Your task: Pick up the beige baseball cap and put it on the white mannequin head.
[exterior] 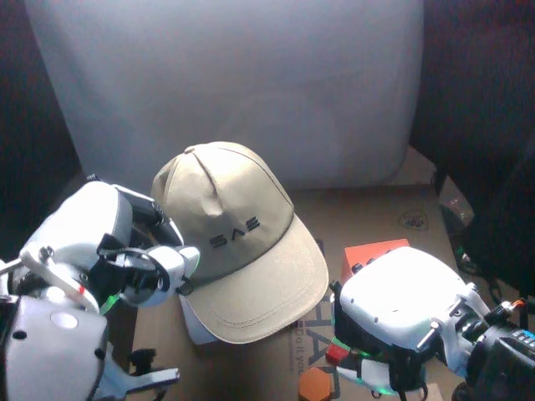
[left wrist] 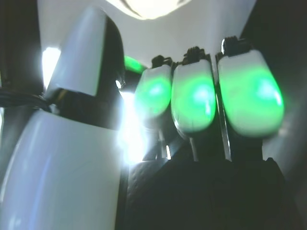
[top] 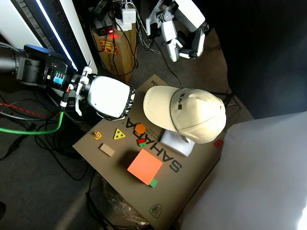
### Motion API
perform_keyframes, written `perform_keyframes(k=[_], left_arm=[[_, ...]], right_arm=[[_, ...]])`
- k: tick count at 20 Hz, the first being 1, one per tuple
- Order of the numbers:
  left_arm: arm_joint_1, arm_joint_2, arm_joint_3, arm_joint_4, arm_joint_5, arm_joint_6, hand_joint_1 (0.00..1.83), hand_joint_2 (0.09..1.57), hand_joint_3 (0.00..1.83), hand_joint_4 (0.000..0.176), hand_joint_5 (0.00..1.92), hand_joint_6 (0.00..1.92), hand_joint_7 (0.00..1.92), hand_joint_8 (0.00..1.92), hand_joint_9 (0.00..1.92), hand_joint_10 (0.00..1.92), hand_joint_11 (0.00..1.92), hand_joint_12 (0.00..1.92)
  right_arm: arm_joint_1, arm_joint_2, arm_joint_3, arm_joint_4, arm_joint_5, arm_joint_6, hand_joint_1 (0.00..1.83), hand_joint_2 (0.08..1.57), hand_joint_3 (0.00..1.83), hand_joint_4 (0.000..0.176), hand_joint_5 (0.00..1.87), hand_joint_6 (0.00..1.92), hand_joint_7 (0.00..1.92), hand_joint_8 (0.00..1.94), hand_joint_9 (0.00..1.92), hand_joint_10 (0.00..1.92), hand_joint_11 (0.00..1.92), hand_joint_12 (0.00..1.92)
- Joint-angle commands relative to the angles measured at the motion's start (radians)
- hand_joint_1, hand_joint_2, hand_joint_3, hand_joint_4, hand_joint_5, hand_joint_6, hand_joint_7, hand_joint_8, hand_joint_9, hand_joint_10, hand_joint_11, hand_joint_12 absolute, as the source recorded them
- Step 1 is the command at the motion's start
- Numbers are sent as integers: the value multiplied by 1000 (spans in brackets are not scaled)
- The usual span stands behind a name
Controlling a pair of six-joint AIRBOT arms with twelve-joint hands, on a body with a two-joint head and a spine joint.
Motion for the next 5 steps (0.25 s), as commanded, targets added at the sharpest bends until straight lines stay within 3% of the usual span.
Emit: perform_keyframes(k=[1,4,5], left_arm=[[-24,1,-1,74,-61,-8,1189,1161,0,0,1246,1887,1435,1921,1529,1921,1618,1921],[-62,15,-2,65,-32,-8,1160,1192,6,0,1236,1921,1438,1921,1526,1921,1620,1921],[-73,24,-3,57,-17,-8,1180,1191,0,41,1258,1921,1437,1921,1525,1921,1620,1921]], right_arm=[[11,12,-4,-58,34,16,896,1343,33,176,1389,1921,1627,1941,1767,1921,1921,1921],[17,45,-4,-69,2,27,901,1353,23,176,1385,1921,1619,1941,1760,1921,1921,1921],[15,62,-5,-106,-2,57,917,1354,16,176,1384,1921,1612,1941,1753,1921,1921,1921]])
